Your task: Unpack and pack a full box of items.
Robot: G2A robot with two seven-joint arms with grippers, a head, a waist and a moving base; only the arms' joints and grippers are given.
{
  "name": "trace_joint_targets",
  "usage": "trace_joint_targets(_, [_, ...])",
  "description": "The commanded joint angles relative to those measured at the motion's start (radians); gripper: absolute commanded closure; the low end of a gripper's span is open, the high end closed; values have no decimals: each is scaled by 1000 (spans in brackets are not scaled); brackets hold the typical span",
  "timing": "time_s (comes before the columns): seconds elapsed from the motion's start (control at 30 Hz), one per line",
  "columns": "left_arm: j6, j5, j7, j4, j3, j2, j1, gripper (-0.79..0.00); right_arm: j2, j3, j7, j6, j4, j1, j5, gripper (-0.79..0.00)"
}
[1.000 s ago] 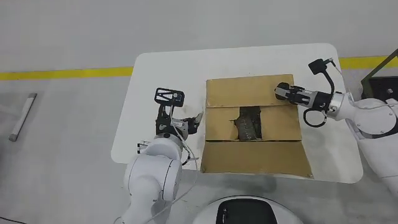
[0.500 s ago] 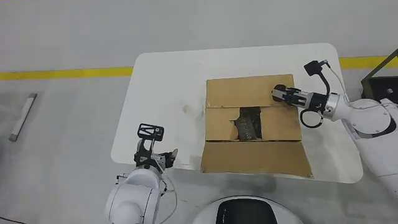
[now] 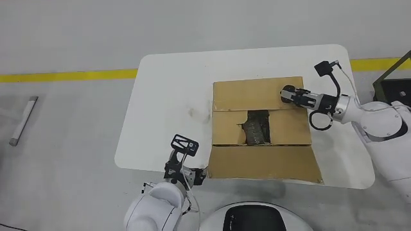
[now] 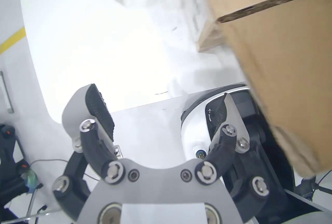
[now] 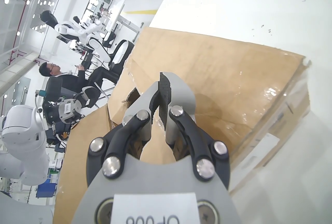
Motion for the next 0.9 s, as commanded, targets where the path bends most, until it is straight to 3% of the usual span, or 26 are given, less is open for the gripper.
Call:
trace_joint_targets(0.0, [-29, -33, 8, -4, 8, 2, -6, -785, 0, -6, -1, 2, 1, 2, -1, 0])
trace_joint_targets(0.27, [-22, -78, 40, -7, 13, 4, -87, -785, 0, -19, -3, -3, -2, 12, -16, 0])
trace_joint_targets(0.47, [97, -80, 89, 63, 31, -4, -188, -785, 5, 11, -39, -9, -23, 14, -28, 0])
trace_joint_targets(0.63, [201, -51, 116, 159, 63, -13, -265, -785, 16, 57, -135, 16, -125, -15, -194, 0])
trace_joint_targets(0.77, [212, -4, 119, 217, 92, -15, -307, -785, 24, 63, -190, 92, -247, -64, -433, 0])
trace_joint_targets(0.87, [225, 7, 119, 252, 99, -17, -323, -785, 23, 46, -230, 137, -310, -105, -530, 0])
